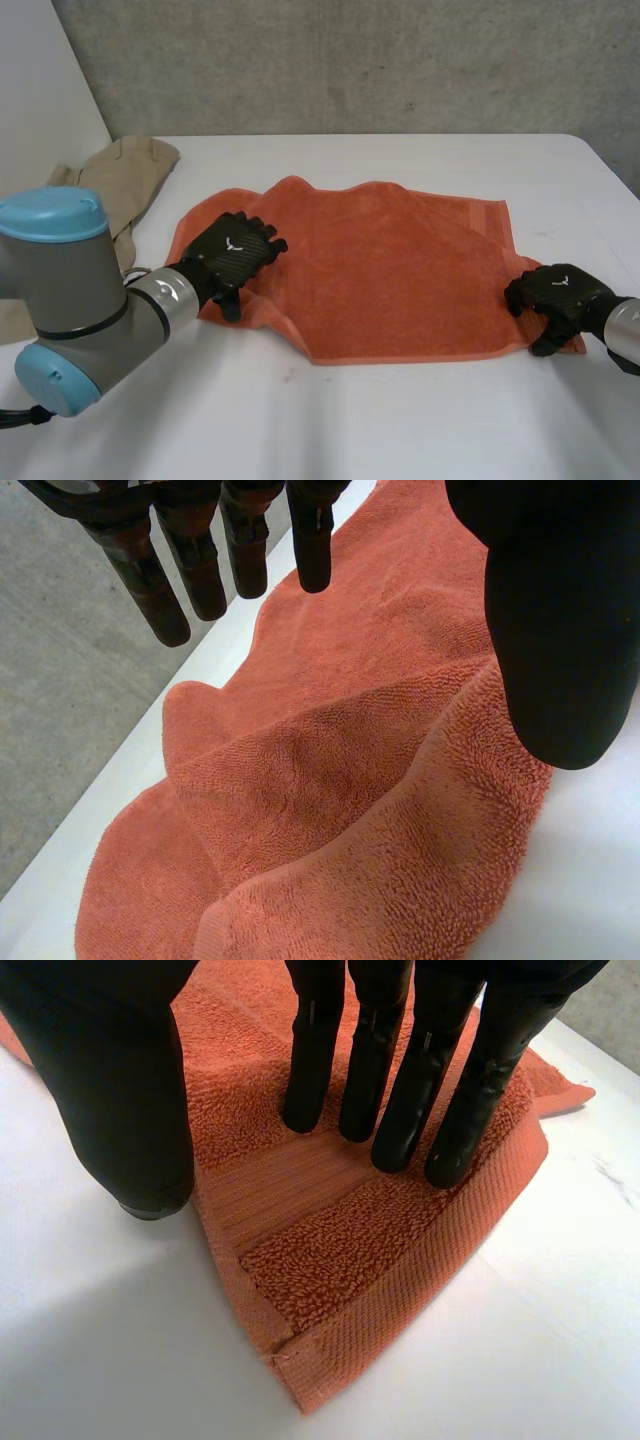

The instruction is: Fold the laundry.

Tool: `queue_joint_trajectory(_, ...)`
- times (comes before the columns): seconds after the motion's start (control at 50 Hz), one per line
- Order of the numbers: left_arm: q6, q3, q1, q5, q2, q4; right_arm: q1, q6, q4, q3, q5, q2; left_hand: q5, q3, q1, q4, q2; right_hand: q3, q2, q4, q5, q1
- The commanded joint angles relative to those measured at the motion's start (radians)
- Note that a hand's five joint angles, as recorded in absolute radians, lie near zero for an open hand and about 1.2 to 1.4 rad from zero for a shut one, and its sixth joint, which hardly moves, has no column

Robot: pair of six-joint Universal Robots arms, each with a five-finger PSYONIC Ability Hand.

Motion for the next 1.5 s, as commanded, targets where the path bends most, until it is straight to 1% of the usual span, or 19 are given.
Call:
queue_joint_trajectory(0.02,-0.001,0.0,0.0,0.0,0.0,-0.002,0.011,0.014,0.0,-0.003,0.001,0.0,0.06,0.051,0.04,0.052,0.051,0.108,0.134,0.114,0.114,0.229)
queue_joint_trajectory(0.22,-0.001,-0.003,0.0,-0.002,0.003,-0.002,0.022,0.014,-0.001,-0.012,0.002,0.022,0.06,0.051,0.04,0.052,0.051,0.117,0.143,0.122,0.123,0.238)
queue_joint_trajectory(0.3,-0.001,-0.006,0.0,-0.002,0.003,-0.002,0.027,0.012,-0.001,-0.023,0.005,0.033,0.06,0.051,0.04,0.052,0.051,0.166,0.192,0.172,0.172,0.287)
queue_joint_trajectory(0.4,-0.001,-0.011,-0.003,-0.002,0.003,0.0,0.027,0.014,-0.001,-0.037,0.008,0.036,0.063,0.054,0.043,0.055,0.054,0.386,0.412,0.392,0.392,0.507)
queue_joint_trajectory(0.42,-0.001,-0.011,-0.003,-0.002,0.003,0.0,0.028,0.014,-0.001,-0.043,0.011,0.039,0.063,0.054,0.043,0.055,0.054,0.529,0.555,0.535,0.535,0.65)
queue_joint_trajectory(0.46,-0.001,-0.013,-0.008,0.0,0.003,0.0,0.031,0.015,0.0,-0.052,0.014,0.045,0.063,0.054,0.043,0.055,0.054,0.676,0.702,0.681,0.682,0.797)
queue_joint_trajectory(0.56,0.001,-0.011,-0.012,0.009,-0.001,0.0,0.034,0.044,0.0,-0.083,0.033,0.051,0.066,0.057,0.046,0.058,0.057,0.676,0.702,0.682,0.682,0.797)
queue_joint_trajectory(0.58,0.004,-0.006,-0.012,0.014,-0.006,0.0,0.033,0.076,0.002,-0.099,0.048,0.045,0.066,0.057,0.046,0.058,0.057,0.676,0.702,0.682,0.682,0.797)
queue_joint_trajectory(0.64,0.008,0.015,0.0,0.015,-0.014,0.0,0.025,0.109,0.003,-0.118,0.077,0.03,0.077,0.068,0.057,0.069,0.069,0.676,0.702,0.682,0.682,0.797)
queue_joint_trajectory(0.72,0.016,0.052,0.002,0.021,-0.04,-0.023,0.025,0.114,0.009,-0.115,0.108,-0.016,0.162,0.153,0.142,0.154,0.154,0.676,0.702,0.682,0.682,0.797)
queue_joint_trajectory(0.82,0.019,0.067,0.006,0.021,-0.066,-0.06,0.021,0.114,0.011,-0.095,0.116,-0.065,0.189,0.18,0.169,0.181,0.18,0.676,0.702,0.682,0.682,0.797)
queue_joint_trajectory(0.96,0.028,0.092,0.025,0.011,-0.109,-0.067,0.022,0.114,0.005,-0.078,0.137,-0.075,0.227,0.218,0.207,0.219,0.218,0.676,0.702,0.682,0.682,0.797)
queue_joint_trajectory(1.02,0.056,0.115,0.037,0.003,-0.129,-0.063,0.022,0.109,0.0,-0.076,0.172,-0.075,0.256,0.247,0.236,0.248,0.248,0.676,0.702,0.682,0.682,0.797)
queue_joint_trajectory(1.04,0.064,0.119,0.046,0.0,-0.135,-0.061,0.022,0.107,-0.003,-0.076,0.197,-0.075,0.259,0.25,0.239,0.251,0.251,0.676,0.702,0.682,0.682,0.797)
queue_joint_trajectory(1.08,0.088,0.141,0.081,-0.011,-0.149,-0.058,0.024,0.106,-0.006,-0.076,0.212,-0.075,0.268,0.259,0.248,0.26,0.26,0.676,0.702,0.682,0.682,0.797)
queue_joint_trajectory(1.14,0.12,0.188,0.129,-0.047,-0.167,-0.057,0.025,0.104,-0.014,-0.075,0.222,-0.073,0.286,0.277,0.266,0.278,0.277,0.676,0.702,0.682,0.682,0.797)
queue_joint_trajectory(1.22,0.133,0.28,0.166,-0.095,-0.231,-0.064,0.025,0.104,-0.017,-0.07,0.222,-0.072,0.315,0.306,0.295,0.307,0.306,0.676,0.702,0.682,0.682,0.797)
queue_joint_trajectory(1.34,0.128,0.377,0.195,-0.1,-0.304,-0.124,0.027,0.104,-0.02,-0.06,0.215,-0.072,0.345,0.336,0.325,0.337,0.336,0.676,0.702,0.682,0.682,0.797)
queue_joint_trajectory(1.5,0.123,0.452,0.192,-0.097,-0.365,-0.23,0.028,0.103,-0.02,-0.052,0.217,-0.07,0.35,0.342,0.331,0.342,0.342,0.676,0.702,0.682,0.682,0.797)
